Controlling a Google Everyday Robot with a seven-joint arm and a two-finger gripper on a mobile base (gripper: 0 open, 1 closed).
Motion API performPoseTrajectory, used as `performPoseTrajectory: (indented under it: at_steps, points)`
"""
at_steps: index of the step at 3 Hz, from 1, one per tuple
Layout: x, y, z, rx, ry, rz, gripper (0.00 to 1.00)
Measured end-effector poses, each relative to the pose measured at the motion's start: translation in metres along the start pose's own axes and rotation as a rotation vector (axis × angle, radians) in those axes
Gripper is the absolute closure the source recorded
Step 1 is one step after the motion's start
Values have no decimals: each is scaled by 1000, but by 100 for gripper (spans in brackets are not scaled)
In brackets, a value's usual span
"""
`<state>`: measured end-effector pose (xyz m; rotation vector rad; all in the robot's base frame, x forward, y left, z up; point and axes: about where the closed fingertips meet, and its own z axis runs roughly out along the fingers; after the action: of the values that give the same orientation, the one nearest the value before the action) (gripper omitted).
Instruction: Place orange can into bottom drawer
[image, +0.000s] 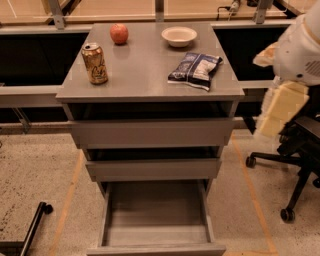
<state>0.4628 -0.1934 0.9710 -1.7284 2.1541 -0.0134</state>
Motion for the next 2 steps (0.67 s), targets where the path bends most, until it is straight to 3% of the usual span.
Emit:
performPoseTrajectory:
  at_steps: [2]
  points:
    - [-94, -67, 45, -8, -282, -59, 0]
